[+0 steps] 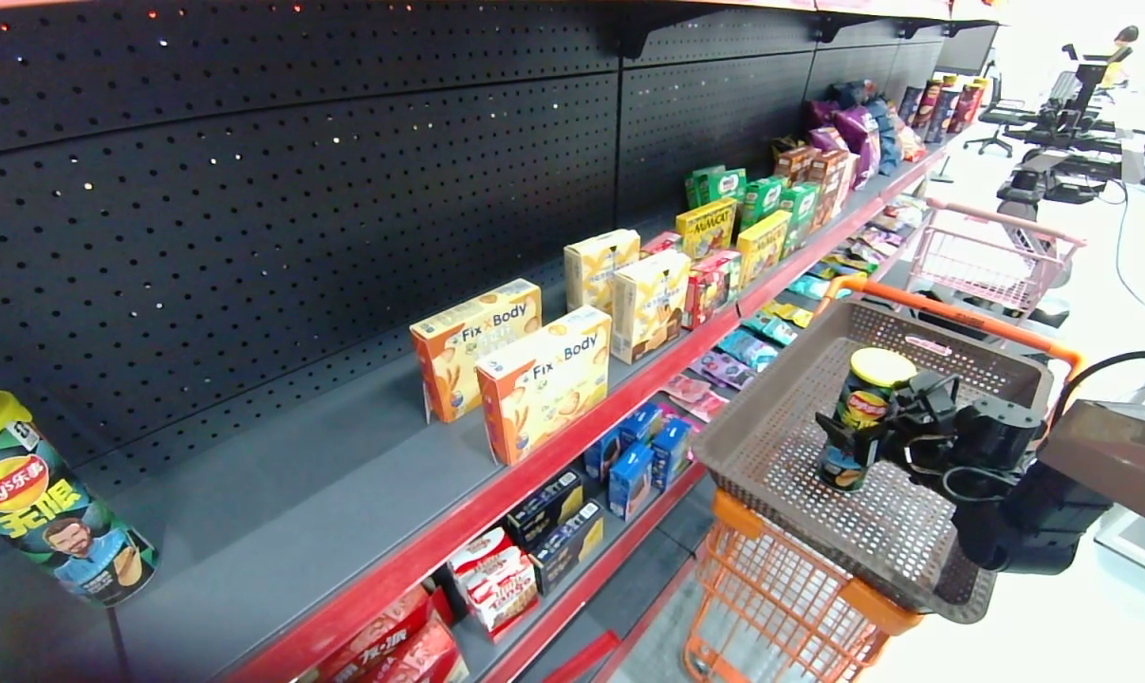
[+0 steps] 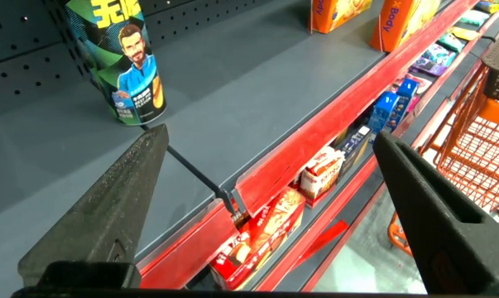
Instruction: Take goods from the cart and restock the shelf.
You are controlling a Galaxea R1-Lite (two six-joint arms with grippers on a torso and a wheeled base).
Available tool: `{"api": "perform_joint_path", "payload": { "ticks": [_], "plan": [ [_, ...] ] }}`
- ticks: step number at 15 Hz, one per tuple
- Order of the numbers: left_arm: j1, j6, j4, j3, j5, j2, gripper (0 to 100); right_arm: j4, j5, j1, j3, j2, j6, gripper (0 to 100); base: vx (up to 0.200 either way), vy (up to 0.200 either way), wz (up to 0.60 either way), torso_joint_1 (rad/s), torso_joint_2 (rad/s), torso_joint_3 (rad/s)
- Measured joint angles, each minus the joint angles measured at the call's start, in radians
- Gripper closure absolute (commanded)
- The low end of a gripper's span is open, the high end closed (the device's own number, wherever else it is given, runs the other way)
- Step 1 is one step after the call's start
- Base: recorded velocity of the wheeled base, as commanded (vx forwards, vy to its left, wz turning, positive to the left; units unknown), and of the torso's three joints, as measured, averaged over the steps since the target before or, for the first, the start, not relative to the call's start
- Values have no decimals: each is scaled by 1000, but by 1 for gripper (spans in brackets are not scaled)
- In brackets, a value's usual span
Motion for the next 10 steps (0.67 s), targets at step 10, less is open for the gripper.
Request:
{"api": "perform_joint_path", "payload": {
  "ticks": [10],
  "plan": [
    [0,0,0,0,0,0,0,83,-6,3,34,-75,-2,100,0,0,0,0,0,0]
  ]
}}
